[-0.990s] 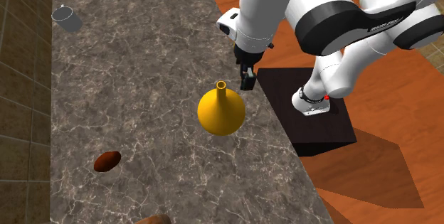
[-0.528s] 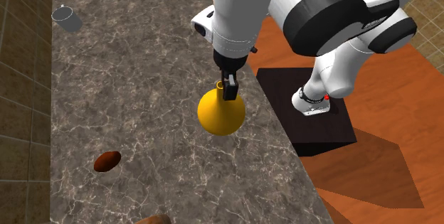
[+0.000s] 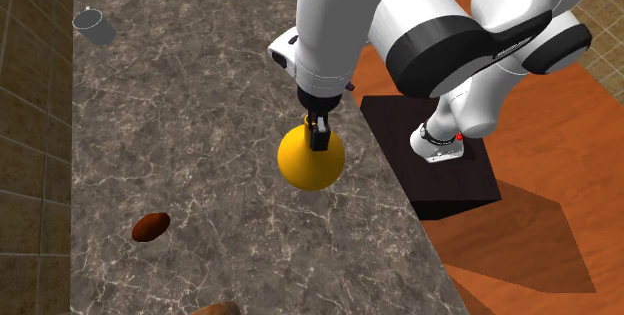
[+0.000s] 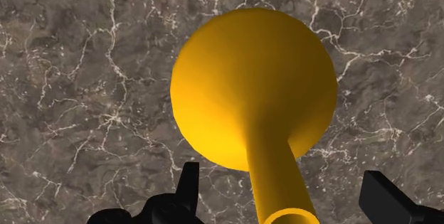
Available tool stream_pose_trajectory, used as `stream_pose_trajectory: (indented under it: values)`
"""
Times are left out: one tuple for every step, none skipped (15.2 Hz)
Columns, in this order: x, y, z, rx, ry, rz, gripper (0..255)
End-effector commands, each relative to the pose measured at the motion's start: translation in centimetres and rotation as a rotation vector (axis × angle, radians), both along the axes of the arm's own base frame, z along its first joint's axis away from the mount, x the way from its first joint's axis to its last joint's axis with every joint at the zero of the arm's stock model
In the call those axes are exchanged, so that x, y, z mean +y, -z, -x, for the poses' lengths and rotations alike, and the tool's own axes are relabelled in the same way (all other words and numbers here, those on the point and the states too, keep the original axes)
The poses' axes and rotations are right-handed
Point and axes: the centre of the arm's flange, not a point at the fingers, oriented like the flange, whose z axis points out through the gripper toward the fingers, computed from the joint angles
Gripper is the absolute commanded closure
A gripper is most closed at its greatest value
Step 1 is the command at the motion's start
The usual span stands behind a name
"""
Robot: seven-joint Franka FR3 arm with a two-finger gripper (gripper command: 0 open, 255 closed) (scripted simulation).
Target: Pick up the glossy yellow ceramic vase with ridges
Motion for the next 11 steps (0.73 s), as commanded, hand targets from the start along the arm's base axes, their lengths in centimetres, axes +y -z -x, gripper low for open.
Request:
stream_pose_trajectory:
  values:
    - [-0.05,0.47,0.01,0.0,0.0,0.0,0]
    - [-0.1,0.39,0.02,0.0,0.0,0.0,255]
    - [-0.07,0.38,0.06,0.0,0.0,0.0,255]
    - [-0.07,0.39,0.06,0.0,0.0,0.0,255]
    - [-0.09,0.39,0.07,0.0,0.0,0.0,255]
    - [-0.1,0.4,0.07,0.0,0.0,0.0,255]
    - [-0.1,0.42,0.05,0.0,0.0,0.0,255]
    - [-0.09,0.42,0.05,0.0,0.0,0.0,255]
    - [-0.11,0.42,0.05,0.0,0.0,0.0,255]
    - [-0.1,0.42,0.04,0.0,0.0,0.0,255]
    - [-0.04,0.47,0.01,0.0,0.0,0.0,255]
